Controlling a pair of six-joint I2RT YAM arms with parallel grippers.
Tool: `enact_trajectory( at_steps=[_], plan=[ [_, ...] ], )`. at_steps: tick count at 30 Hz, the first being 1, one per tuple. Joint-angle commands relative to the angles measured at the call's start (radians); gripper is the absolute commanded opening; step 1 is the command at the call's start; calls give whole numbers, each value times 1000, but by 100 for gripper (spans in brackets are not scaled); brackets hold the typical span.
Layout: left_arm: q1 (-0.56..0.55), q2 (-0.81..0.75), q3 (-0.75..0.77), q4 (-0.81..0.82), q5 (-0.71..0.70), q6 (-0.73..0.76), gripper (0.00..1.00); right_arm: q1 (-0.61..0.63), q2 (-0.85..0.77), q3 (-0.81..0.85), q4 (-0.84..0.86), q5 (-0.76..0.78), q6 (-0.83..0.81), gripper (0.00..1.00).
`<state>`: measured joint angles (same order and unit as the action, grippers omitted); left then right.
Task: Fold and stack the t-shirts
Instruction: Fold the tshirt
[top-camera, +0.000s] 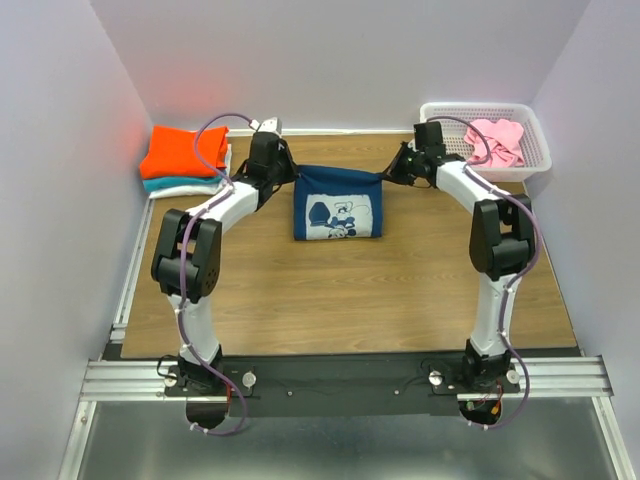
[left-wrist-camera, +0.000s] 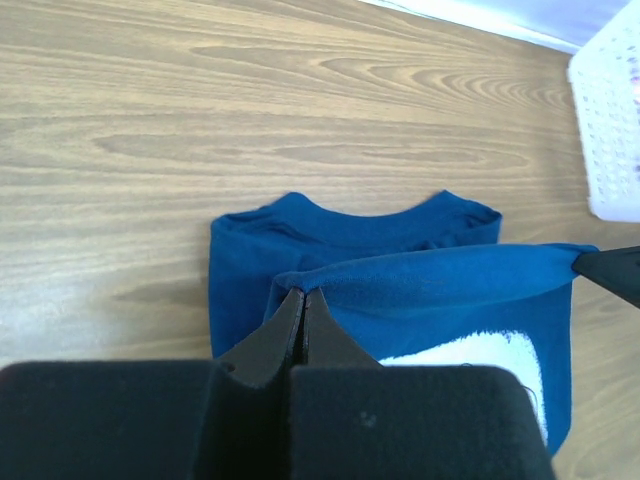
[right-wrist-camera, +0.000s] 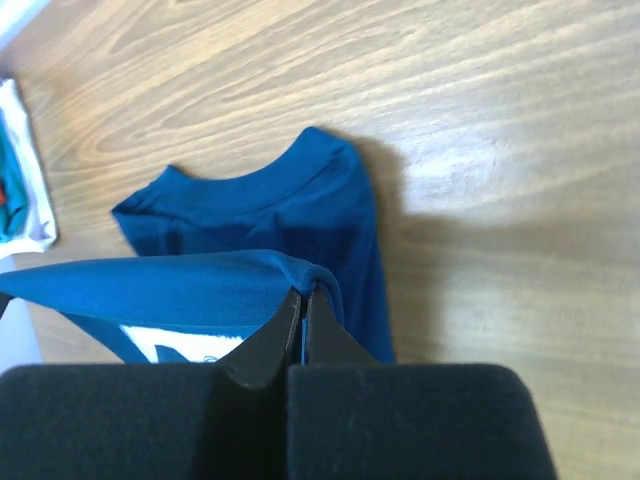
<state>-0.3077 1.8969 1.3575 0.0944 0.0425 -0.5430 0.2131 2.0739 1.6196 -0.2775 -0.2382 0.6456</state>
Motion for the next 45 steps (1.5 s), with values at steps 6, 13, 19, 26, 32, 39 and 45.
enact_trajectory(
  at_steps=[6, 13, 19, 26, 32, 39, 45],
  plan=[
    [38, 120, 115, -59, -7, 23, 0, -27, 153, 138, 6, -38, -52, 5],
    [47, 191, 208, -146, -35, 25, 26, -35, 212, 221, 4, -82, -78, 30],
    [45, 144, 238, -153, -6, 34, 98, -32, 160, 241, 6, -202, -119, 91],
    [-14, -13, 79, -99, 36, -3, 98, 5, -43, 31, 24, -297, -139, 100],
    [-68, -116, -141, 37, 115, -72, 98, 52, -208, -278, 240, -473, -55, 100],
    [-113, -47, -187, 71, 149, -118, 98, 57, -163, -420, 382, -526, -15, 100],
    [-113, 4, -248, 105, 157, -124, 98, 57, -127, -503, 380, -408, -24, 100]
  ],
)
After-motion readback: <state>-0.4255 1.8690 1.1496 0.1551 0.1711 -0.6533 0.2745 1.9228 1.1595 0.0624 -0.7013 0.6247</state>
